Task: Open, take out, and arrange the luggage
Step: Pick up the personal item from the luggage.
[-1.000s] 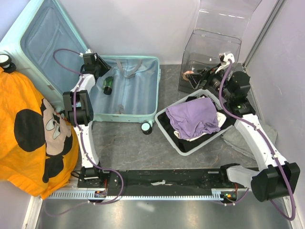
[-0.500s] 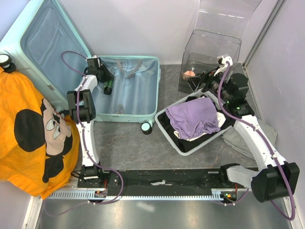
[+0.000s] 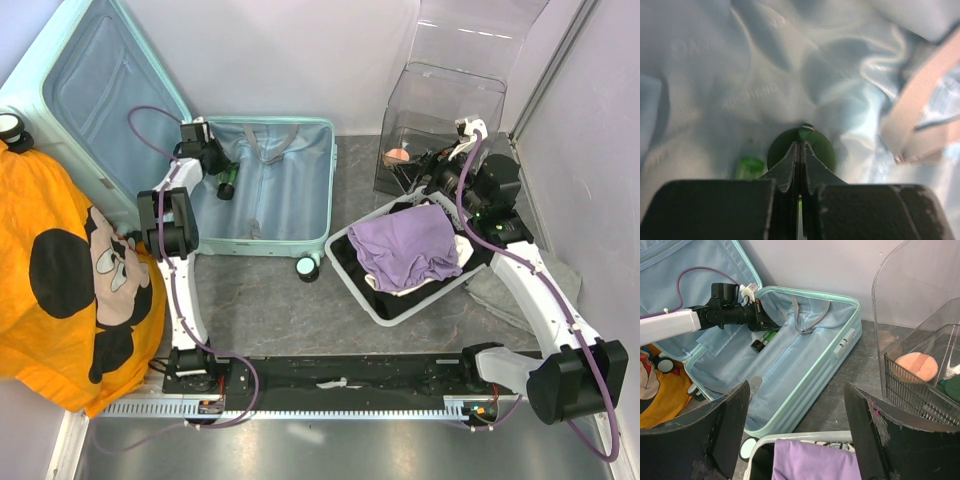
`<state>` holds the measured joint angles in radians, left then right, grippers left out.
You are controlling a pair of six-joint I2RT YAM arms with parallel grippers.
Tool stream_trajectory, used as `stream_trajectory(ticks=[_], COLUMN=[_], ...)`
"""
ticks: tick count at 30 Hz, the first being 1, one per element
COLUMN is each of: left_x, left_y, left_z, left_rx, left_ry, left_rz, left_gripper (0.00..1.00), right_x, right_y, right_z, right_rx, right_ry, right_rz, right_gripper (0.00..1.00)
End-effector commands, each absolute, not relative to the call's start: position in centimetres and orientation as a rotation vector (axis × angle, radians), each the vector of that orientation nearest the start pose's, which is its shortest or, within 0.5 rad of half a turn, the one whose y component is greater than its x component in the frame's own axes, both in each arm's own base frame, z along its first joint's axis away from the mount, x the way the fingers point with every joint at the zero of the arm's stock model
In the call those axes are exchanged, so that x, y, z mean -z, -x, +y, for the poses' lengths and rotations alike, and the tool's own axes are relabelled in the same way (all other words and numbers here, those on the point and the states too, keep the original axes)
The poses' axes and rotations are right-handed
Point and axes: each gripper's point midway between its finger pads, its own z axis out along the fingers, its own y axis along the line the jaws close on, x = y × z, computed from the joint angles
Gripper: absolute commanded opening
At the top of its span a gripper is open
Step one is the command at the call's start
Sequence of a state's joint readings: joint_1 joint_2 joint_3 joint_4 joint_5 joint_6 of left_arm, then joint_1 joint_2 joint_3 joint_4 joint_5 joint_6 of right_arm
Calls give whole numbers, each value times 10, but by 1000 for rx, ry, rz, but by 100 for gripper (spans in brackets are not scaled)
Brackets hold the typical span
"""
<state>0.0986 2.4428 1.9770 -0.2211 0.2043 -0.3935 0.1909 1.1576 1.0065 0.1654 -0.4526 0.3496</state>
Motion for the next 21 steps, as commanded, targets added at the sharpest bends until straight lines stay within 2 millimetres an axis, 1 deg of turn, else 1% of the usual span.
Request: stream_trajectory(ticks=[1, 2, 3, 4, 5, 6, 7, 8, 9, 10, 11, 12, 13, 14, 15, 16, 17, 18, 19, 20, 21], left_x=[-148, -162, -195, -198, -210, -228, -256, -269, -282, -307, -320, -329, -329, -349, -352, -346, -364, -369, -358, -356, -366], left_y=[-632, -628, -622, -610, -604, -600, -584, -577, -568, -553, -544, -534, -516, -497, -486, -476, -459, -447, -437, -430, -415], left_z=[-10, -17, -22, -36, -43, -52, -67, -74, -80, -92, -96, -100, -128, -135, -140, -144, -146, -150, -153, -154, -153], left_rx=[487, 502, 511, 542, 561, 584, 623, 643, 664, 706, 725, 734, 794, 797, 793, 799, 812, 851, 884, 892, 885], left_ry=[280, 259, 228, 199, 169, 122, 66, 35, 11, -40, -62, -103, -190, -245, -288, -280, -290, -289, -293, -289, -305], left_rz=[2056, 2040, 1986, 1990, 1966, 1918, 1876, 1857, 1846, 1811, 1795, 1783, 1799, 1765, 1756, 1763, 1719, 1705, 1725, 1729, 1700], left_gripper=[1, 2, 2, 2, 2, 2, 2, 1, 1, 2, 1, 1, 1, 1, 1, 2, 2, 2, 2, 2, 2], right_x=[-360, -363, -365, -366, -372, -366, -364, -365, -357, -355, -351, -350, -349, -342, -347, -345, -343, -342, -341, -344, -341], right_y=[-365, -366, -366, -367, -368, -372, -375, -376, -380, -381, -383, -385, -386, -387, -386, -388, -387, -386, -385, -382, -379], right_z=[165, 165, 166, 167, 168, 170, 172, 177, 184, 189, 195, 205, 211, 218, 233, 239, 246, 260, 266, 274, 283], right_rx=[-793, -793, -812, -822, -835, -871, -888, -918, -967, -993, -1010, -1030, -1024, -1026, -1034, -1020, -1028, -1057, -1077, -1122, -1153], right_ry=[259, 253, 237, 230, 224, 192, 182, 188, 192, 198, 204, 222, 242, 253, 290, 303, 308, 329, 339, 345, 356], right_rz=[1536, 1524, 1520, 1511, 1479, 1494, 1495, 1486, 1514, 1524, 1538, 1551, 1558, 1594, 1591, 1599, 1616, 1622, 1626, 1619, 1622], right_gripper=[83, 83, 83, 83, 83, 83, 83, 82, 82, 81, 80, 80, 80, 80, 80, 80, 80, 80, 80, 79, 79])
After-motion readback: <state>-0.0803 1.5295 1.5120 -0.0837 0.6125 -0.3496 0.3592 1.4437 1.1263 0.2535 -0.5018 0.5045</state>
